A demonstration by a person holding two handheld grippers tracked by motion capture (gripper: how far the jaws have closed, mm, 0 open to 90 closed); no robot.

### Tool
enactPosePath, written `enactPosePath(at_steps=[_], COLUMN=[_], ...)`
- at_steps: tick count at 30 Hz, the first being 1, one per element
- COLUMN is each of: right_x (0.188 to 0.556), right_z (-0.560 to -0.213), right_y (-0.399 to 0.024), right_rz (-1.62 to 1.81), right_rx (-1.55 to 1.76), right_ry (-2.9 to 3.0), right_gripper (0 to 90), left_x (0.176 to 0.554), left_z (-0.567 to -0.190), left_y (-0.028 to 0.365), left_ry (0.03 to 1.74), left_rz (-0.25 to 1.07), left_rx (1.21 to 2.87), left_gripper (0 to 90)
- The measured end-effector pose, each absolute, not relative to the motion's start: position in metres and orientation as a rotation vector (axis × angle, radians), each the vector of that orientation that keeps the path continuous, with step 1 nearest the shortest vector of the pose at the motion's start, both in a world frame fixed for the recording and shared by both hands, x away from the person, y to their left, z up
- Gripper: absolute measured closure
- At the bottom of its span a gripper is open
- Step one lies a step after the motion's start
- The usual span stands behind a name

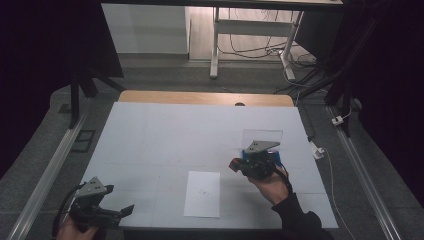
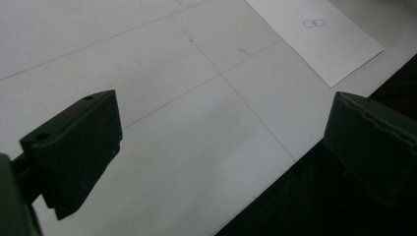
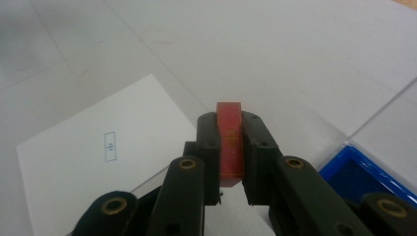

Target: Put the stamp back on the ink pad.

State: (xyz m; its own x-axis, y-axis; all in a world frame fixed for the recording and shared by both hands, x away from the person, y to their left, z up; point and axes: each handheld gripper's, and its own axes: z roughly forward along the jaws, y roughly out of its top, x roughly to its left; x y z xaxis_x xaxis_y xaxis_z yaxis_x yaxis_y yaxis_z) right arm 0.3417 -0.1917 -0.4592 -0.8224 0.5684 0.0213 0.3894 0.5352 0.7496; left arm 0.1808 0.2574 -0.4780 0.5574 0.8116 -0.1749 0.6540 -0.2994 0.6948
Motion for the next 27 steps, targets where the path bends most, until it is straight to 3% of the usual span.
enactPosePath(at_steps=[27], right_x=[0.368], right_z=[-0.462], right_y=[-0.239], right_rz=[1.056], right_rx=[0.986], right_ry=[2.402], right_gripper=[79.7], left_x=[0.181], left_z=[-0.478], left_y=[0.257], left_ry=[1.172], left_rz=[0.271], left_rx=[2.047], left_gripper=[1.5])
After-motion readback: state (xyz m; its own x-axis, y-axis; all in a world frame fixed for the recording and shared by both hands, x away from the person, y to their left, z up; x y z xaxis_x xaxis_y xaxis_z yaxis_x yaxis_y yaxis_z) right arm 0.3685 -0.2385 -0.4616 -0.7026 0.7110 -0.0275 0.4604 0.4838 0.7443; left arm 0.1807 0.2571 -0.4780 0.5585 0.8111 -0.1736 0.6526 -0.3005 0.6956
